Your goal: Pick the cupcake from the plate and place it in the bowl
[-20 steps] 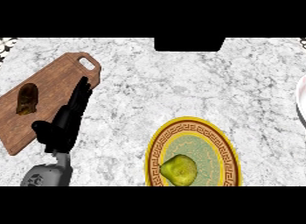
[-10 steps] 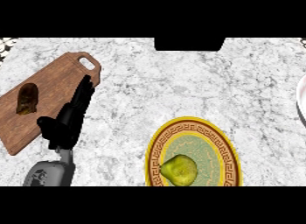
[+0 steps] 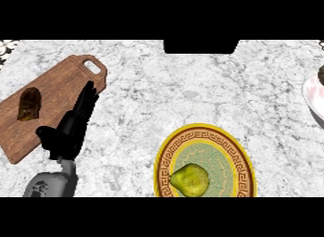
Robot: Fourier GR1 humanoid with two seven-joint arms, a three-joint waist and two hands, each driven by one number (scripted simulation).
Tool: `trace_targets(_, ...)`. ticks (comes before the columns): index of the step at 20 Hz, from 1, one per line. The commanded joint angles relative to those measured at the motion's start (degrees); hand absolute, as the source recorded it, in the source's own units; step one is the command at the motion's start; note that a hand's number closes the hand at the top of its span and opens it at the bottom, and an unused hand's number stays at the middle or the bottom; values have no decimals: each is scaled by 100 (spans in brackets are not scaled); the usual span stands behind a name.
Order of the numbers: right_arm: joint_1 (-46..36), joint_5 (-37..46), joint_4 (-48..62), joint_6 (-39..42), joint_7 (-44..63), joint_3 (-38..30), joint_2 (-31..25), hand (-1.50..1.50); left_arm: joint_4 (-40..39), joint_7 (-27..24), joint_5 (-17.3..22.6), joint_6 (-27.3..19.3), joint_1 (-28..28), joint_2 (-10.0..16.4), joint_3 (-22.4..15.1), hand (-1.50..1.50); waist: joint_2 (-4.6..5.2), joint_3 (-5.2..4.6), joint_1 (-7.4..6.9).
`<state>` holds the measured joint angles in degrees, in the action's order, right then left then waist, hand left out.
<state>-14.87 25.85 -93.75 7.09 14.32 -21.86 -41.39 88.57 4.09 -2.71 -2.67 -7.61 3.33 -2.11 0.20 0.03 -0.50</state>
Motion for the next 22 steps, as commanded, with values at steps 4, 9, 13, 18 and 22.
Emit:
trace_targets(4, -443, 588, 2223, -656, -1409, -18, -97, 150, 123, 107, 54, 87, 61, 85, 88, 0, -2, 0, -23)
trace_targets(9, -522, 640, 3461, -740, -2162, 13, -71, 150, 219, 73, 23, 89, 138, -30, -50, 0, -6, 2, -34)
trace_targets(13, -646, 103, 4450, -177, -2471, -323, -144, -150, 36, 25, 21, 62, -4, -39, 12, 0, 7, 6, -39)
trace_targets(18, -1050, -168, 5386, 324, -3551, -357, -249, -150, -37, 100, -19, 73, -45, -51, -24, 0, 7, 7, -44)
trace_targets(22, -1237, -556, 5580, 253, -4008, -697, -123, -150, -284, -261, -131, -7, 69, -152, -70, 0, 0, 4, -9)
